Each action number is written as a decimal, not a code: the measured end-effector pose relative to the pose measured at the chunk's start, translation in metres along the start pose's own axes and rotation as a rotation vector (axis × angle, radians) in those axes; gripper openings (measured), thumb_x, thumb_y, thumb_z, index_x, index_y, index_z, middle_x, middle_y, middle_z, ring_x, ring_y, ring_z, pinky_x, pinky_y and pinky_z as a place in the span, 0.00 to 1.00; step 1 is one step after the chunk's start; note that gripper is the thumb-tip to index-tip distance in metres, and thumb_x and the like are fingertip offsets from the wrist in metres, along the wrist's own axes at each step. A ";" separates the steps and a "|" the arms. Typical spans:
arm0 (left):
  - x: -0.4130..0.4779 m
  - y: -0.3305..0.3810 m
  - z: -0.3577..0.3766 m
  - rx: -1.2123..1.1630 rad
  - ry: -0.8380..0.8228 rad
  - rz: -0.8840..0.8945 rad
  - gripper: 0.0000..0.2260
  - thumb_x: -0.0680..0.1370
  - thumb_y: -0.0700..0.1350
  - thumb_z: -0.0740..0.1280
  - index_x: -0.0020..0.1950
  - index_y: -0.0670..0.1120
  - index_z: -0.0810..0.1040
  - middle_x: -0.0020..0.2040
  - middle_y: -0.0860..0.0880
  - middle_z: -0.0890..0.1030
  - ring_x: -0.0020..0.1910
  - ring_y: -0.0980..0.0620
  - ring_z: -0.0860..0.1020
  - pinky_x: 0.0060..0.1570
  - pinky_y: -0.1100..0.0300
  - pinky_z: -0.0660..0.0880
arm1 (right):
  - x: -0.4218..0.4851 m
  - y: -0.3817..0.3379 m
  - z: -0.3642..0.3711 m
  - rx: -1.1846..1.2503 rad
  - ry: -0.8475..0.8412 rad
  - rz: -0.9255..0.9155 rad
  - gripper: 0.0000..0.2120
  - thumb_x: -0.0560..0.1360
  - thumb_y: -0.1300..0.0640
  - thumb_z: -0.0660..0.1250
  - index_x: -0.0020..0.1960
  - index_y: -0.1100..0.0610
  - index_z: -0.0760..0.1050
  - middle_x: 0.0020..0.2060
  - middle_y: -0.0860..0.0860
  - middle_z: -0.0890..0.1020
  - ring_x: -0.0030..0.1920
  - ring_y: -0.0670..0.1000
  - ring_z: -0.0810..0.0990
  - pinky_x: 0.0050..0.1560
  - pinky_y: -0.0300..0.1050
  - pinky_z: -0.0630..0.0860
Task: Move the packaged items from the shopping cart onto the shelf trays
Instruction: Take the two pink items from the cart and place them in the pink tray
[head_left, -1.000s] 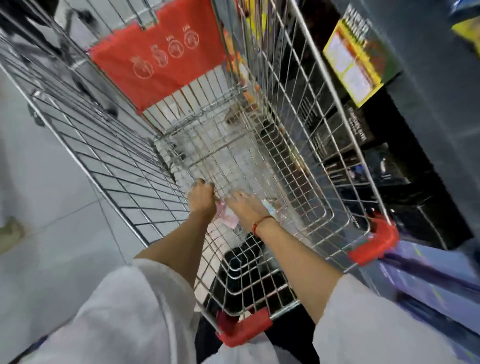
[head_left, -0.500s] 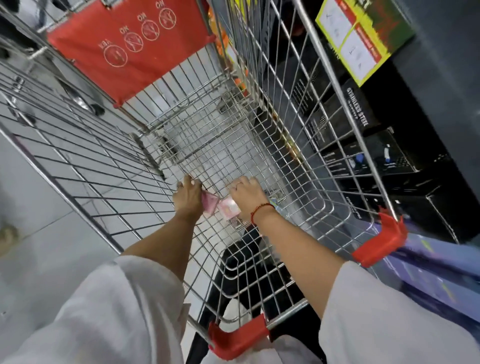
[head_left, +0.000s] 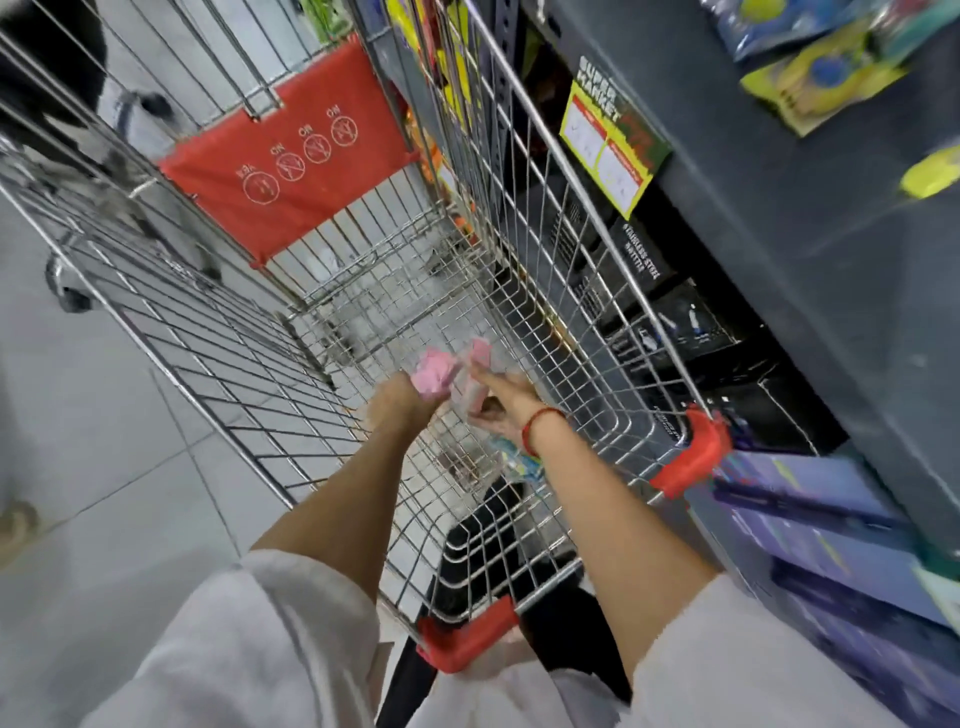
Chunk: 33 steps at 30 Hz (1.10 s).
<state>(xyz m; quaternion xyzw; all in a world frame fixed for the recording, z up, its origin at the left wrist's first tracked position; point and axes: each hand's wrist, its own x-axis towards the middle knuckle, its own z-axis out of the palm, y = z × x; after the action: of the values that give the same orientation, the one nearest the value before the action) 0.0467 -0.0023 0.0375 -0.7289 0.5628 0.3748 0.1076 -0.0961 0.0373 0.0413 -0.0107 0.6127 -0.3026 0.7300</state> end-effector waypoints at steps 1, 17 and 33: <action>-0.006 0.005 -0.002 -0.104 0.030 0.008 0.27 0.73 0.62 0.66 0.55 0.38 0.76 0.45 0.42 0.81 0.42 0.46 0.80 0.40 0.55 0.81 | -0.008 -0.002 0.001 0.021 -0.024 -0.025 0.26 0.69 0.49 0.71 0.61 0.62 0.71 0.57 0.64 0.77 0.56 0.60 0.79 0.55 0.51 0.79; -0.170 0.089 -0.075 -0.501 0.433 0.530 0.18 0.66 0.57 0.70 0.43 0.43 0.77 0.34 0.49 0.75 0.36 0.45 0.74 0.31 0.55 0.69 | -0.205 -0.052 -0.036 -0.089 0.334 -0.830 0.05 0.72 0.62 0.69 0.41 0.63 0.77 0.32 0.53 0.78 0.35 0.51 0.76 0.43 0.55 0.76; -0.350 0.311 0.001 -0.221 0.106 1.398 0.14 0.74 0.50 0.70 0.57 0.48 0.80 0.46 0.44 0.83 0.55 0.43 0.76 0.59 0.60 0.66 | -0.378 -0.043 -0.210 0.119 1.434 -1.127 0.23 0.74 0.55 0.68 0.67 0.59 0.70 0.42 0.67 0.83 0.43 0.63 0.81 0.43 0.47 0.73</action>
<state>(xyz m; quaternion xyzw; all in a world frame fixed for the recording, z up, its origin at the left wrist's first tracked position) -0.2636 0.1501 0.3529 -0.2210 0.8618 0.3751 -0.2603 -0.3290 0.2488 0.3410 -0.0800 0.8068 -0.5796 -0.0819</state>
